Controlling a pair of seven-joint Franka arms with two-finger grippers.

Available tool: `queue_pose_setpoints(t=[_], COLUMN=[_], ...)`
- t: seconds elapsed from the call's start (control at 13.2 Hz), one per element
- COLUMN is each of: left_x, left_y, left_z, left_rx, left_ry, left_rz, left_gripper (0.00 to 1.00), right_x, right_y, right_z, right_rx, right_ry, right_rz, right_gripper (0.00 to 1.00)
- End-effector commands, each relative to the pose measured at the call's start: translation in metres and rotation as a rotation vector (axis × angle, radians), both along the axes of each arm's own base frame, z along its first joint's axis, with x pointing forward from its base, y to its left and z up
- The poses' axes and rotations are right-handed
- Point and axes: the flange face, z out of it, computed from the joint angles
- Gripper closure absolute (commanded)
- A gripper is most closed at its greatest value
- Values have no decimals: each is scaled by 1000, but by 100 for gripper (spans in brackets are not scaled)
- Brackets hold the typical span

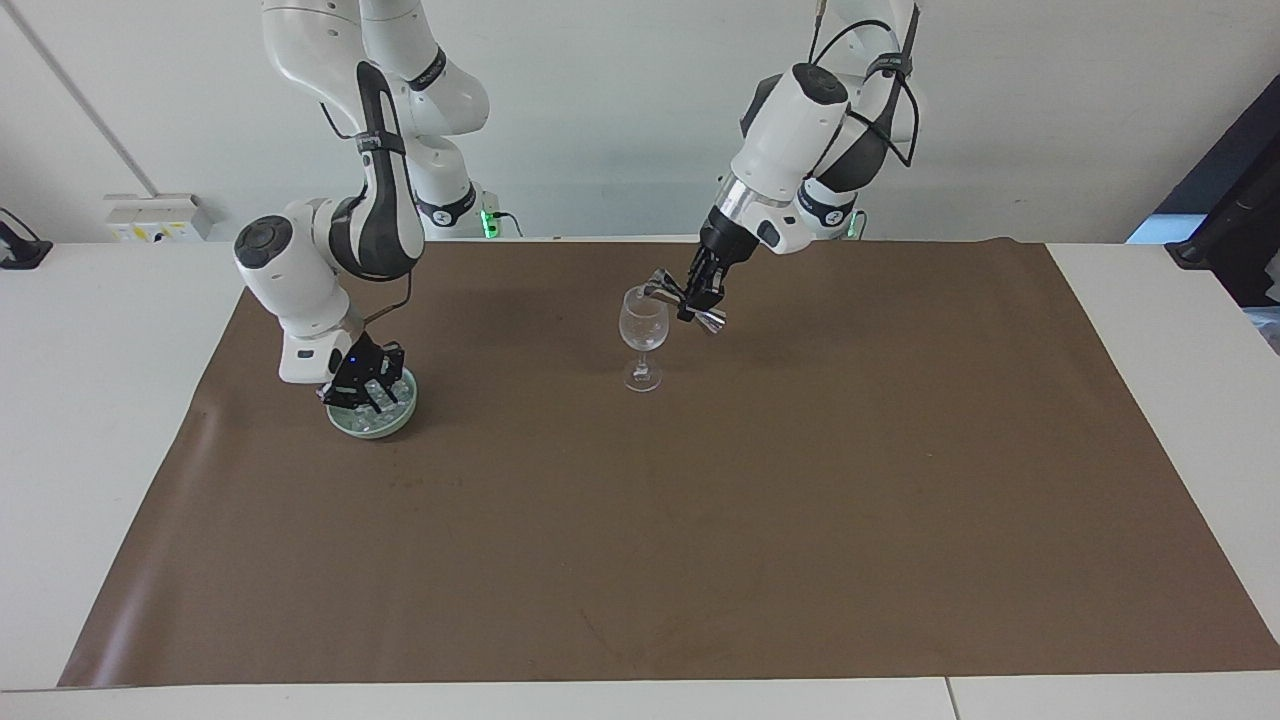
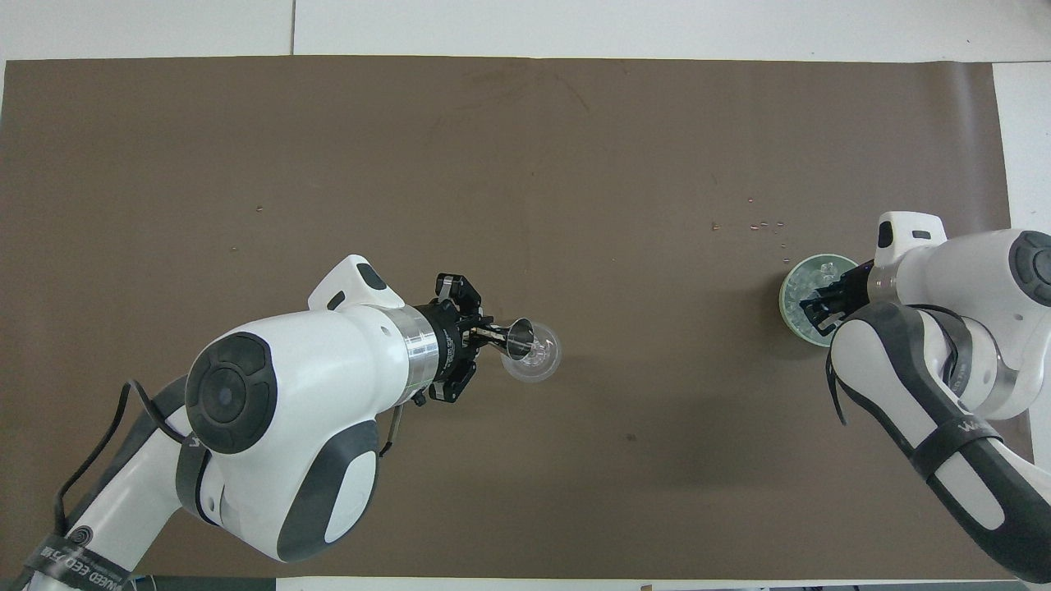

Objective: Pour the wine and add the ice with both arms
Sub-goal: 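Tilt the jigger over the clear glass with the left gripper to pour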

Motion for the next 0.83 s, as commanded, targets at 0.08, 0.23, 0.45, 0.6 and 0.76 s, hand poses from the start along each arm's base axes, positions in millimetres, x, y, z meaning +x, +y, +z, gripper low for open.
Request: queue_pose_setpoints(t=[0.08, 0.23, 0.45, 0.6, 0.76], left_x=[-9, -9, -10, -18, -24], left_y=[-11, -11, -15, -24, -30], left_z=[3, 5, 11, 12, 12], left_rx=[79, 104, 158, 201, 240], left_ry=[-23, -35, -62, -97, -121], left_rz=[-59, -76, -101, -123, -149], left_gripper=[100, 100, 100, 100, 100], right_x=[-1, 2, 12, 17, 20], right_y=[-3, -1, 1, 1, 3], right_z=[0, 2, 18, 24, 27], right_rx=[15, 16, 23, 25, 24], right_ry=[-9, -9, -1, -4, -10], right_rz=[12, 16, 21, 23, 24], right_gripper=[86, 86, 87, 88, 88])
